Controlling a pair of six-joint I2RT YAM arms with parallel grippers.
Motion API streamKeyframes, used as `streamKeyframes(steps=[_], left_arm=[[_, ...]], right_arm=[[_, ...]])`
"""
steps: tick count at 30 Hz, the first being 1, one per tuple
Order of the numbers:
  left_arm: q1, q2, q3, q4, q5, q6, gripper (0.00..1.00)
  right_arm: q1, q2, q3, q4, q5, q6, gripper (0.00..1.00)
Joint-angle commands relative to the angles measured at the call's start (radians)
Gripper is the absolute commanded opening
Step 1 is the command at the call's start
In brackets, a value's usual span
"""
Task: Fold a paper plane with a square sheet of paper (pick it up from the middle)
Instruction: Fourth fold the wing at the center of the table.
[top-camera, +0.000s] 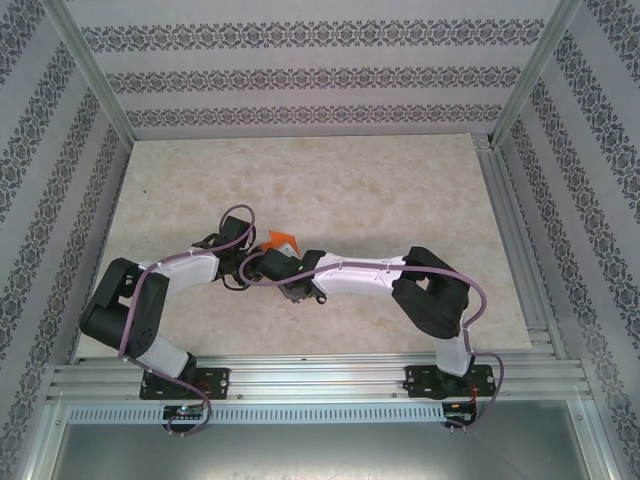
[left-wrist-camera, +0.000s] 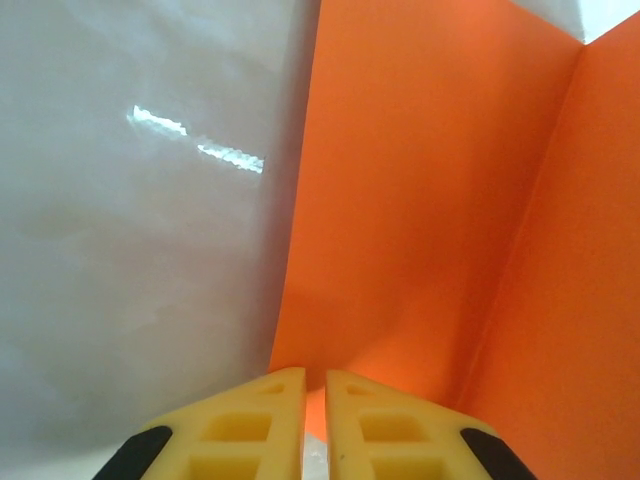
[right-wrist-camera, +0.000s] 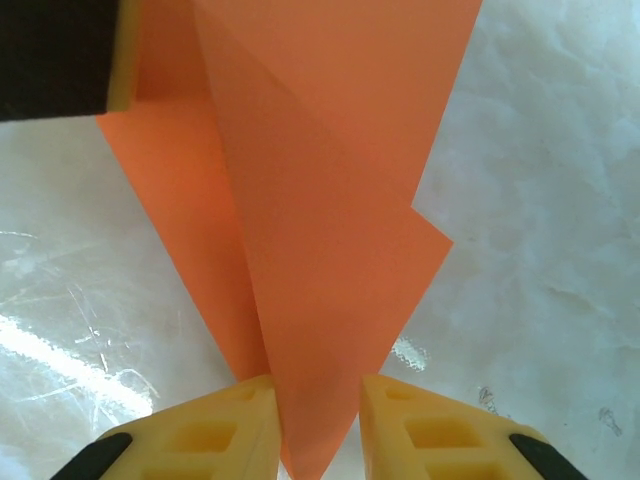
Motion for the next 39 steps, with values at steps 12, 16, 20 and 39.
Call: streamKeyframes(steps=[12,16,20,39], left_arm=[[-0.013,0.010,0.038,-0.035,0.012,0.031,0.15],[-0.013,0.004,0.046,-0.046,0.010,0.038,0.15],[-0.013,-0.006,0.048,-0.055,0.000,0.039,0.15],[-0.014,-0.058,0.019,-0.103,-0.067,0.032,0.15]], right_arm=[[0.001,0.001,0.014,0.001,-0.008,-0.029,0.02],[-0.002,-0.024,0.006,0.005,-0.073,-0.009,0.02],[-0.009,-0.035,-0.002,0.023,-0.191,0.009,0.03],[-0.124,-0.051,-0.108,0.241,-0.561,0.079,0.11]])
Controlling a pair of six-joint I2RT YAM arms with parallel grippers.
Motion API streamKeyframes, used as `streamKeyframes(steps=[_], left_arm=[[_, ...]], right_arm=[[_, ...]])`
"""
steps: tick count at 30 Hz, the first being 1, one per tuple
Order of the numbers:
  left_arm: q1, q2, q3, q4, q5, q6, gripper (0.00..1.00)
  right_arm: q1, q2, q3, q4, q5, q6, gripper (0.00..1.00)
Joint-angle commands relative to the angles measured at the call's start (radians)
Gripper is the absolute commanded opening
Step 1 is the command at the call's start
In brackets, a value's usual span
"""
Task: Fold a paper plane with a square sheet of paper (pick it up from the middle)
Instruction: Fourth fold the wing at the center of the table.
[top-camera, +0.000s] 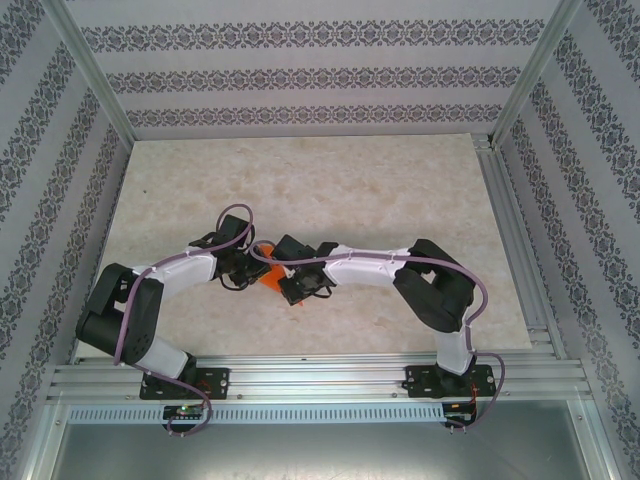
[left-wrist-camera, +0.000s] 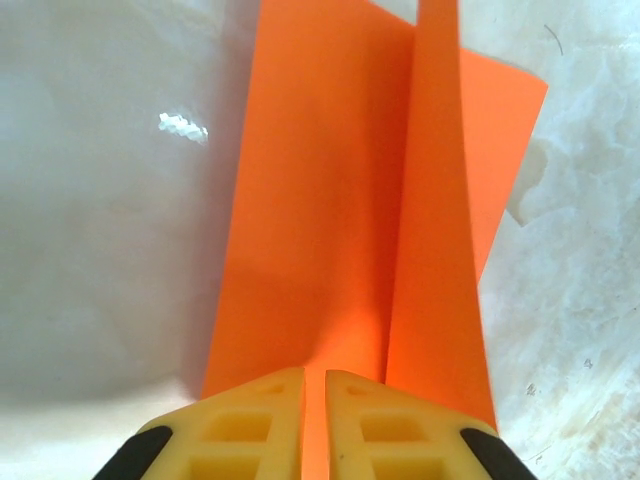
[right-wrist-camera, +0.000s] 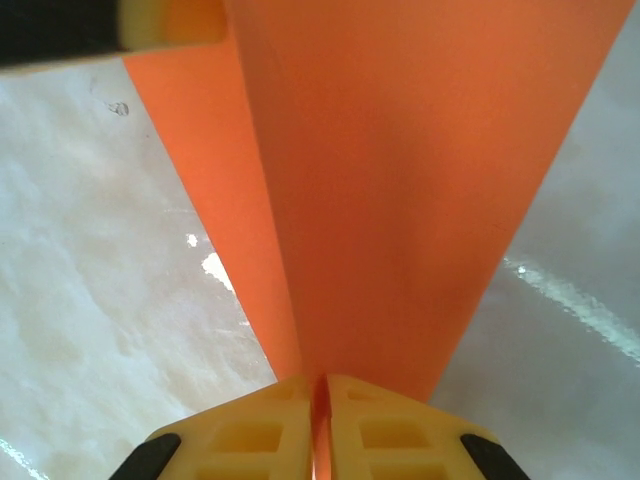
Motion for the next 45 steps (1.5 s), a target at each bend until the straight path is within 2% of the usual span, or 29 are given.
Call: streamKeyframes(steps=[1,8,14,18,31,45], left_arm=[[-0.013,-0.018,0.003,-0.012,-0.018,0.012,0.16],[-0.013,-0.016,0.009,-0.016,-0.021,0.022,0.15],[-0.014,-0.007,0.014,-0.005,-0.019,0.027,0.15],[-0.014,0.035,0.029,-0.001,-0.010,0.034,0.14],[-0.014,0.036,0.041,-0.014,-0.024,0.047,0.13],[-0.013,0.072,0.075,0.001,-0.013,0.074,0.14]], right_arm=[[-0.020,-0.042,-0.027,0.079,-0.094,0.030,0.11],[-0.063,-0.078,-0.068,0.149,-0.172,0.062,0.00],[-0.092,-0.096,-0.112,0.221,-0.247,0.110,0.01],[-0.114,-0.068,-0.133,0.271,-0.289,0.140,0.01],[-0.182,0.014,-0.206,0.465,-0.405,0.261,0.02],[-0.207,-0.069,-0.265,0.543,-0.465,0.343,0.02]])
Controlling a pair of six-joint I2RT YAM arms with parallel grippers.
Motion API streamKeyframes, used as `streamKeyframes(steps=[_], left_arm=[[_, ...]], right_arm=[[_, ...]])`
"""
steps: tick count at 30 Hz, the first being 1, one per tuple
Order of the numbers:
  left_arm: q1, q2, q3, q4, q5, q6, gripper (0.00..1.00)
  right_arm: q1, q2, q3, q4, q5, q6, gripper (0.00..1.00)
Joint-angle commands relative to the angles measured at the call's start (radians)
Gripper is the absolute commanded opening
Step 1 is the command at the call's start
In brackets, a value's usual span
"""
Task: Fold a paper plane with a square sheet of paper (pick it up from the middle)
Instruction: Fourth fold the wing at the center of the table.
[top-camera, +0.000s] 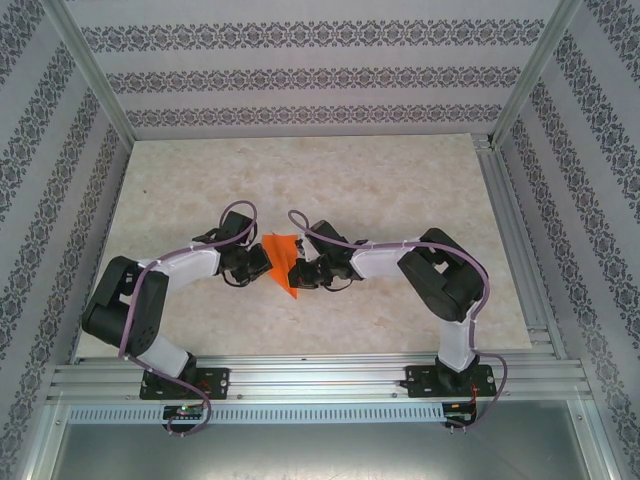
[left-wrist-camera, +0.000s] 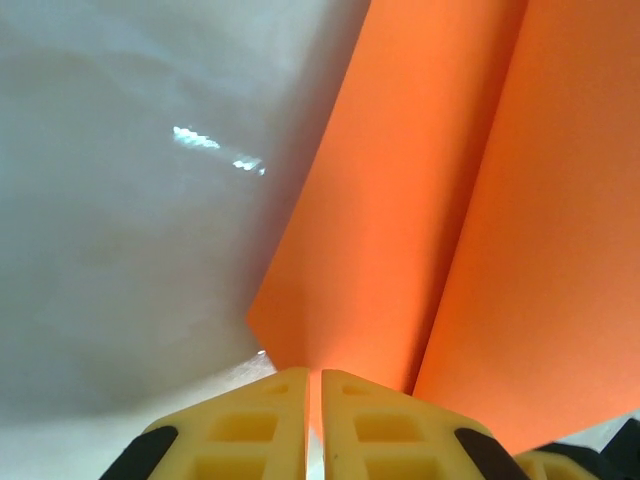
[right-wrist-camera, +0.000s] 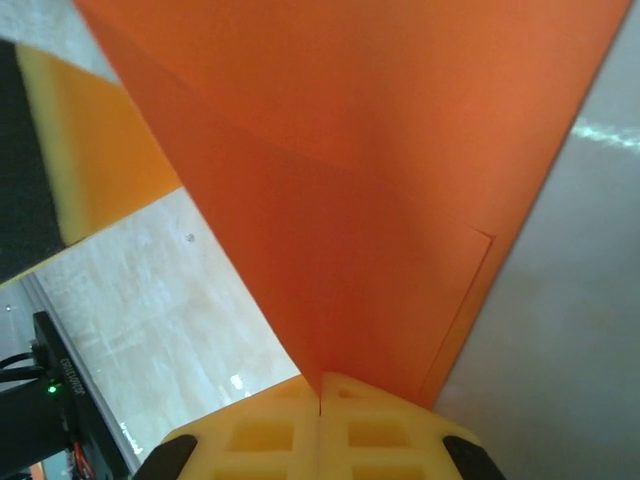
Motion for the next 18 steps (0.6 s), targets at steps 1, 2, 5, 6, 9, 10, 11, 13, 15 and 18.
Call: streamKeyframes(steps=[1,2,5,6,9,10,11,13,15,18], left_arm=[[-0.013,0.028,0.035,0.009,-0.002,0.031,0.14],[-0.014,0.035,0.042,0.010,0.007,0.033,0.14],[-0.014,0.054,0.053,0.037,0.042,0.037,0.14],[-0.014,0.062,0.055,0.039,0.047,0.038,0.14],[-0.015,0.088,0.069,0.010,0.046,0.050,0.13],[-0.015,0.098,0.069,0.007,0.044,0.052,0.13],[-0.015,0.103,0.064,0.006,0.044,0.052,0.12],[-0.018,0.115,0.057,0.009,0.039,0.053,0.11],[-0.020,0.123,0.052,0.004,0.018,0.061,0.11],[-0.024,0.144,0.056,-0.027,-0.013,0.087,0.10]], right_arm=[[-0.008,-0.060,-0.041,0.098,-0.049,0.071,0.02],[-0.008,-0.067,-0.055,0.128,-0.055,0.093,0.02],[-0.008,-0.068,-0.077,0.173,-0.056,0.132,0.02],[-0.009,-0.067,-0.088,0.195,-0.051,0.145,0.02],[-0.014,-0.053,-0.095,0.206,-0.037,0.163,0.02],[-0.015,-0.049,-0.095,0.199,-0.029,0.161,0.02],[-0.016,-0.043,-0.094,0.193,-0.028,0.160,0.02],[-0.021,-0.030,-0.093,0.180,-0.019,0.164,0.02],[-0.026,-0.026,-0.103,0.180,-0.002,0.166,0.02],[-0.036,-0.022,-0.104,0.159,0.004,0.164,0.03]])
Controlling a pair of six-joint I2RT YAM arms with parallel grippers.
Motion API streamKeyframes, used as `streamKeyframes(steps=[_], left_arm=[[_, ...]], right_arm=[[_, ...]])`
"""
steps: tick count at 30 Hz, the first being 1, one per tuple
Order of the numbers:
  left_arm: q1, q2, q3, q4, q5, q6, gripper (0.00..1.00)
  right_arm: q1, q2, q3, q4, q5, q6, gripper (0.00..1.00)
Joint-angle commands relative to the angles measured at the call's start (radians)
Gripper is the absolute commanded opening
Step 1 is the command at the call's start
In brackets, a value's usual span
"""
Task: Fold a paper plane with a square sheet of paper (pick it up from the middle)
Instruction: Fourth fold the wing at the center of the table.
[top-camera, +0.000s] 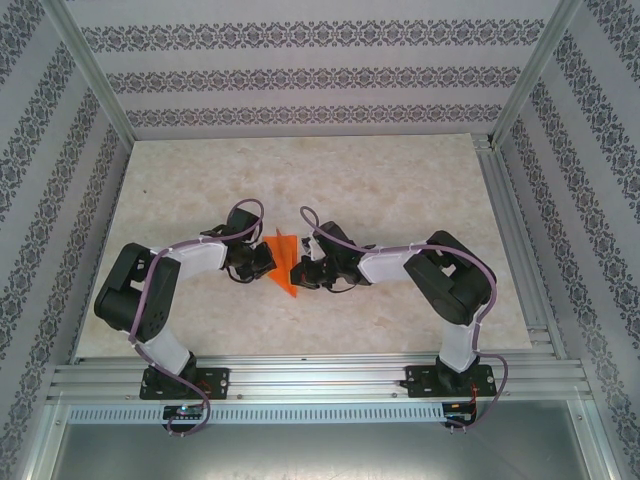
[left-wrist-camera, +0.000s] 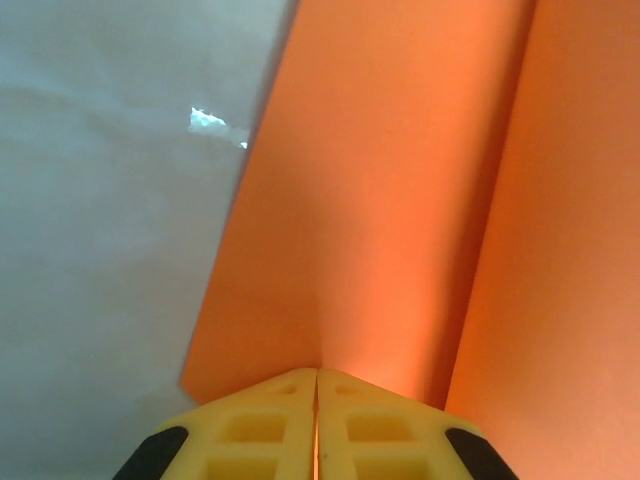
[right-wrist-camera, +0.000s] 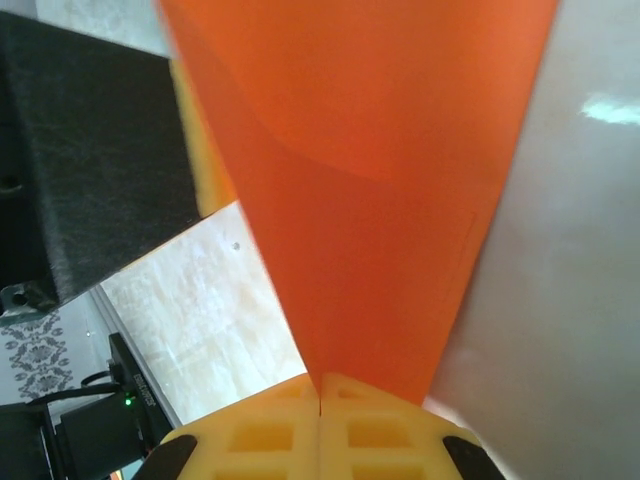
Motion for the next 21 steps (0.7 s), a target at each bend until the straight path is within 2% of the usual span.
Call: streamKeyframes(steps=[1,6,9,21], left_arm=[[-0.022,0.048,0.003,-0.038,-0.045,0.056,0.09],[-0.038,0.076,0.017,-0.055,-0.073,0.098,0.09],[-0.051,0.090,0.030,-0.028,-0.045,0.123,0.08],[-0.137,0.126,0.118,-0.045,0.012,0.166,0.09]], right_arm=[[-0.017,0.020,-0.011,0.004,0.037,0.004,0.03],[-0.023,0.020,-0.007,-0.018,0.040,-0.006,0.03],[-0.022,0.010,-0.013,0.000,0.020,0.006,0.00],[-0.010,-0.162,-0.163,0.023,0.097,0.070,0.00]])
